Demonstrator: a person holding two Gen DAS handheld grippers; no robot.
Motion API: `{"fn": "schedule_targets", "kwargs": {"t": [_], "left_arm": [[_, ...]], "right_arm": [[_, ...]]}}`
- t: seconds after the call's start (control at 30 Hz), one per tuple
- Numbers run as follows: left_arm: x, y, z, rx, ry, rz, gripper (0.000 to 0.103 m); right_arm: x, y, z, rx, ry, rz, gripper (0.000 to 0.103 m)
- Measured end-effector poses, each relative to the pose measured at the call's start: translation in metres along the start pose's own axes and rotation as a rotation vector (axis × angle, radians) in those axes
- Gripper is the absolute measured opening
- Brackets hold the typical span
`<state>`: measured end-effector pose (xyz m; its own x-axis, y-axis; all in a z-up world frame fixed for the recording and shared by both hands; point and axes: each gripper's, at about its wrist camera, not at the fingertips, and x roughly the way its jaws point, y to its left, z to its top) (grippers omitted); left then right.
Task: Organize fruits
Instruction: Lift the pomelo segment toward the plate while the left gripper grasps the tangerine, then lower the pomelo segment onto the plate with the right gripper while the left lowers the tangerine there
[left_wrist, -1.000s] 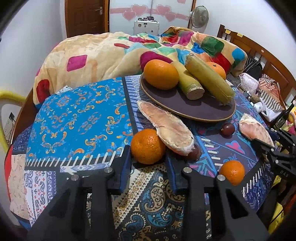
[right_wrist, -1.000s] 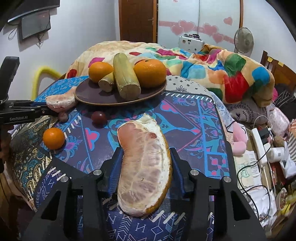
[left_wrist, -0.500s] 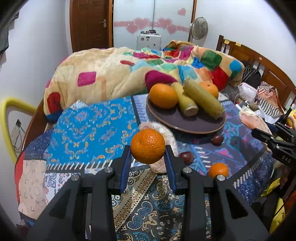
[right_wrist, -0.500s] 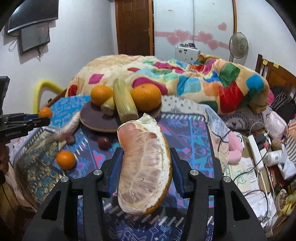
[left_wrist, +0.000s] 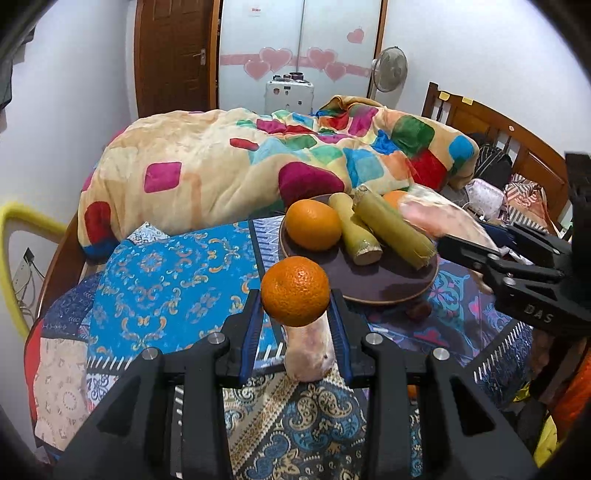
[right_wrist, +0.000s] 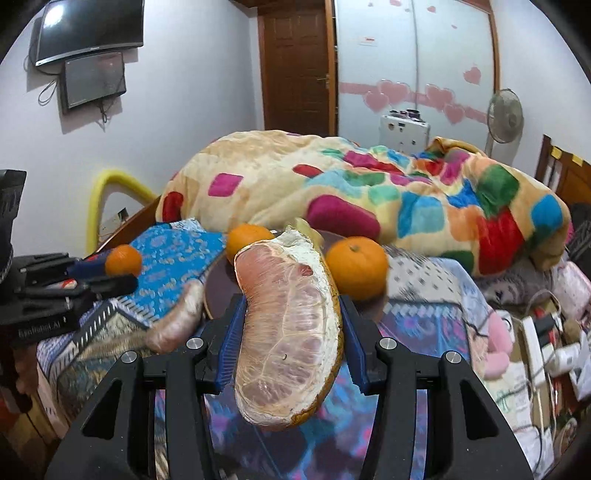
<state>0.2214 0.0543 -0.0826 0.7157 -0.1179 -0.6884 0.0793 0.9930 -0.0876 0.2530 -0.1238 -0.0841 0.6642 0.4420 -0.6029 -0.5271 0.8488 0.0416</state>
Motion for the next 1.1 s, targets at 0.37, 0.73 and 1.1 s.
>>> {"fn": "schedule_targets", "kwargs": {"t": [0.37, 0.73, 1.1], "left_arm": [[0.031, 0.003, 0.016, 0.022, 0.025, 0.005, 0.035], [0.058, -0.014, 0.018, 0.065, 0.079, -0.006, 0.035], [0.076, -0.038, 0.022, 0.091, 0.117, -0.007, 0.037]], "right_arm": [[0.049, 0.015, 0.023, -0.063, 0.044, 0.029, 0.046], [0.044, 0.007, 0.026, -0.052, 0.052, 0.039, 0.047], [0.030, -0.008, 0.015, -0.017, 0.044, 0.034, 0.047]]}}
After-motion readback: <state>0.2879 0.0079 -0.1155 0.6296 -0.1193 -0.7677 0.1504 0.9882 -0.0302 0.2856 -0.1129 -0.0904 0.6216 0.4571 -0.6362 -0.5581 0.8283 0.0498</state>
